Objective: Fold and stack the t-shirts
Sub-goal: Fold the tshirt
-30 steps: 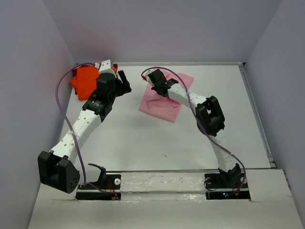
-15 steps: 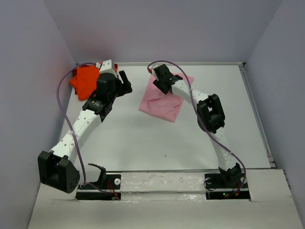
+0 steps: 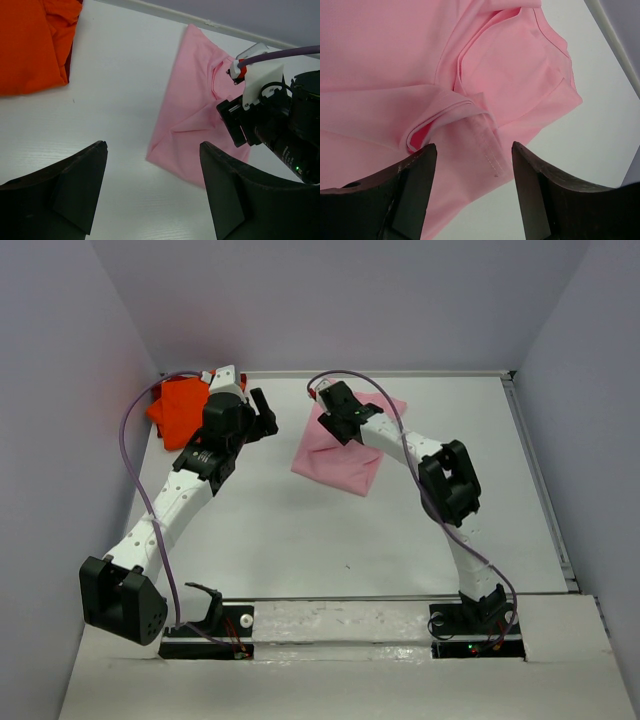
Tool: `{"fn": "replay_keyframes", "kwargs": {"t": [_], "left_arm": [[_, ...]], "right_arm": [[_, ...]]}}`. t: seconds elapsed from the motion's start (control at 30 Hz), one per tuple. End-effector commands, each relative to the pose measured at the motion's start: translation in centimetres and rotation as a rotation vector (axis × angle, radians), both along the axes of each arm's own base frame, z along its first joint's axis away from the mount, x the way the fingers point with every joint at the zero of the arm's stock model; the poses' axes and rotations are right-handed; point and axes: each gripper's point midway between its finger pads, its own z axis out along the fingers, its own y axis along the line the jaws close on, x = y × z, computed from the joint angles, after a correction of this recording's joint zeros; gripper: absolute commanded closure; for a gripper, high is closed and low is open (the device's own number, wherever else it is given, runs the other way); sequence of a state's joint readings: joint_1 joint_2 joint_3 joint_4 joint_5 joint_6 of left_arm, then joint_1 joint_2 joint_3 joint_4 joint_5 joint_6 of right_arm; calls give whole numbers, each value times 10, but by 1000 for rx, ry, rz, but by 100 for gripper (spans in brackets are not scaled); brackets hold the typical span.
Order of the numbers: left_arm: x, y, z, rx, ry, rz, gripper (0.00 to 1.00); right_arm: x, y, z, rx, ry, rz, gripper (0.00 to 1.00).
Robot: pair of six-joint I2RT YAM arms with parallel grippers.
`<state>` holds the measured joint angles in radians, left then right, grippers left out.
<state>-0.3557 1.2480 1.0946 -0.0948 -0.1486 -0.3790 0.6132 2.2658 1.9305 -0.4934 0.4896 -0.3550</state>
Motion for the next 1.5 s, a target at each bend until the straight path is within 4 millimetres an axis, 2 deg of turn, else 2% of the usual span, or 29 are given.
{"fn": "replay_keyframes", "kwargs": {"t": [0.0, 0.47, 0.83, 1.07, 1.2, 1.23, 1.27, 1.3, 1.33, 1.37, 1.47], "left_arm": [[5, 0, 11, -9, -39, 0, 16], [4, -5, 12, -13, -46, -17, 17], [3, -11, 10, -22, -40, -38, 17], [3, -14, 8, -25, -36, -47, 17], [4, -13, 7, -19, -36, -46, 17], [4, -13, 8, -21, -37, -46, 17], [4, -13, 8, -20, -37, -46, 17], [3, -13, 8, -21, -37, -46, 17], [3, -14, 9, -22, -38, -47, 17], [4, -14, 9, -22, -39, -47, 17], [4, -15, 9, -25, -37, -51, 17]], "right_arm": [[12, 14, 17, 58, -68, -4, 33], [31, 31, 2, 64, -69, 18, 33], [54, 49, 22, 104, -127, 36, 33], [60, 56, 24, 152, -146, 21, 33], [51, 55, 31, 183, -132, 21, 34], [46, 54, 50, 207, -147, 25, 34], [37, 51, 41, 206, -113, 23, 34], [35, 52, 56, 228, -127, 36, 34], [26, 52, 46, 238, -87, 47, 35], [21, 51, 58, 259, -92, 52, 35], [11, 54, 45, 260, -56, 57, 37]]}}
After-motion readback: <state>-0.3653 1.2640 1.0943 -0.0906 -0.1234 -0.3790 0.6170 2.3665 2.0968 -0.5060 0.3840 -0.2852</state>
